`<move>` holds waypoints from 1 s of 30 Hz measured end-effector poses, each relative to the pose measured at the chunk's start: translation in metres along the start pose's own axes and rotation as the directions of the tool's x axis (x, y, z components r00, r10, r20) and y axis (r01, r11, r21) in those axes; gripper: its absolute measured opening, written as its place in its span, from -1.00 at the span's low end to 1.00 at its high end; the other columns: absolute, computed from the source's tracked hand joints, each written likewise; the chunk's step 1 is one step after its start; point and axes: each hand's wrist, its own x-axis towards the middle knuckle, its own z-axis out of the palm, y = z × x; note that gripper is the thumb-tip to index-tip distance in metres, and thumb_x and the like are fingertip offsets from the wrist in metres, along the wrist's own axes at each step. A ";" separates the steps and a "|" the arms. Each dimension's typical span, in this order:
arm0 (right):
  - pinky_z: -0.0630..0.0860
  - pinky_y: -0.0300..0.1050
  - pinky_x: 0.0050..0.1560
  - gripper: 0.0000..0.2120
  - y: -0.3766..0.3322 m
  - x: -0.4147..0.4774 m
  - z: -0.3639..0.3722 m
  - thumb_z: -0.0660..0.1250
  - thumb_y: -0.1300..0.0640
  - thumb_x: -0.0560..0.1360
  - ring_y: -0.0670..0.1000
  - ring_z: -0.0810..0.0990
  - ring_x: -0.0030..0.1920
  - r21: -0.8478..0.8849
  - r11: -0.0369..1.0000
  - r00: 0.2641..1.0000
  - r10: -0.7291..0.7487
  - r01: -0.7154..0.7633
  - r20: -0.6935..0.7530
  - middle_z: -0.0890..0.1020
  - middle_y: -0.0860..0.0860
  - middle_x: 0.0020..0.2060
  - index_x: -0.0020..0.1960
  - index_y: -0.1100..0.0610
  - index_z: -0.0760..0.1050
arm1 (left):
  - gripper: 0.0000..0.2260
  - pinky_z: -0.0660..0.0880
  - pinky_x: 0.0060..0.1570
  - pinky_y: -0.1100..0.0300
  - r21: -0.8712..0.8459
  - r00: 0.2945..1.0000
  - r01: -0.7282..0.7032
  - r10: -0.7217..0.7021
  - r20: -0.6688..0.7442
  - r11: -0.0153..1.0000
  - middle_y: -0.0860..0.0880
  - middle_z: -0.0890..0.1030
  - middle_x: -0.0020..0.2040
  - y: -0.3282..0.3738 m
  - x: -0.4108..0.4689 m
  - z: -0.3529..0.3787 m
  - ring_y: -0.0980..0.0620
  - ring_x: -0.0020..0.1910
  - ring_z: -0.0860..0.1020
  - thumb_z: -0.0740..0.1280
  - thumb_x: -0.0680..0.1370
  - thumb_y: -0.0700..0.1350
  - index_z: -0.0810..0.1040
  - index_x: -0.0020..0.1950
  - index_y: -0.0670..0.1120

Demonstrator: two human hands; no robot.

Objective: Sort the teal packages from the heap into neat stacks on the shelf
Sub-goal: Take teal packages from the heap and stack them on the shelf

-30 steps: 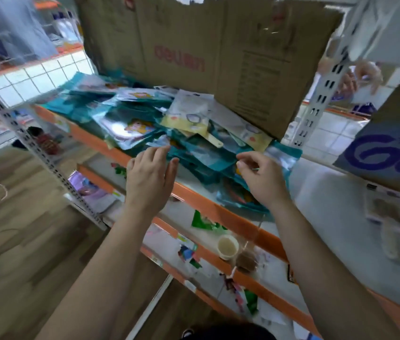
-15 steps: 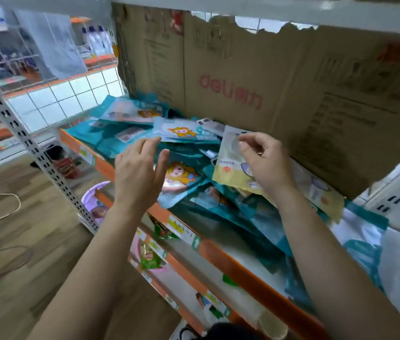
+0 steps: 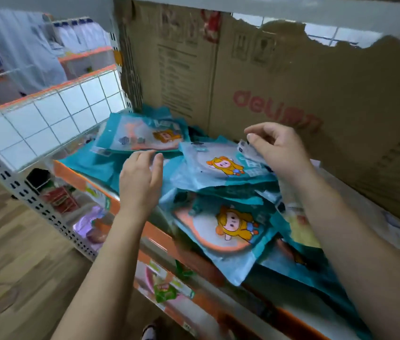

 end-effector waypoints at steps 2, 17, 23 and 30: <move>0.53 -0.11 -0.01 -0.87 -0.007 0.000 0.014 0.33 0.11 0.56 0.00 0.60 -0.09 -0.003 1.000 0.999 0.030 -0.030 -0.024 0.67 0.07 -0.09 0.05 0.05 0.63 | -0.61 0.35 0.01 0.03 -0.037 0.999 0.009 -0.007 0.053 0.999 -0.19 0.60 0.00 -0.016 0.015 0.002 -0.21 0.03 0.52 0.08 0.60 0.04 0.58 0.08 -0.19; 0.58 0.05 0.11 -0.87 -0.031 -0.037 0.081 0.32 0.15 0.56 -0.04 0.63 -0.05 -0.020 0.979 0.940 0.188 -0.201 -0.284 0.67 -0.03 -0.10 0.03 0.01 0.62 | -0.71 0.11 -0.33 0.12 -0.254 0.995 -0.008 0.032 0.091 0.967 -0.11 0.55 -0.32 -0.082 0.056 -0.010 -0.09 -0.33 0.46 0.19 0.65 -0.15 0.54 -0.22 -0.20; 0.59 0.07 0.10 -0.87 -0.036 -0.035 0.098 0.32 0.16 0.55 0.02 0.64 -0.05 -0.031 0.983 0.943 0.165 -0.182 -0.289 0.67 0.01 -0.11 0.04 0.06 0.62 | -0.72 0.27 -0.21 0.21 -0.255 0.991 0.130 -0.127 0.028 0.958 -0.05 0.66 -0.23 -0.118 0.063 -0.041 0.05 -0.24 0.52 0.34 0.57 0.04 0.70 -0.06 -0.15; 0.58 -0.03 0.01 -0.87 -0.047 -0.030 0.116 0.32 0.15 0.56 0.02 0.63 -0.08 -0.068 0.985 0.954 0.133 -0.157 -0.270 0.66 -0.01 -0.16 0.04 0.07 0.63 | -0.61 0.51 0.10 0.06 -0.404 0.893 0.449 -0.420 0.163 0.797 0.01 0.61 0.01 -0.129 0.079 -0.046 0.01 0.04 0.58 0.53 0.37 0.09 0.58 0.10 -0.05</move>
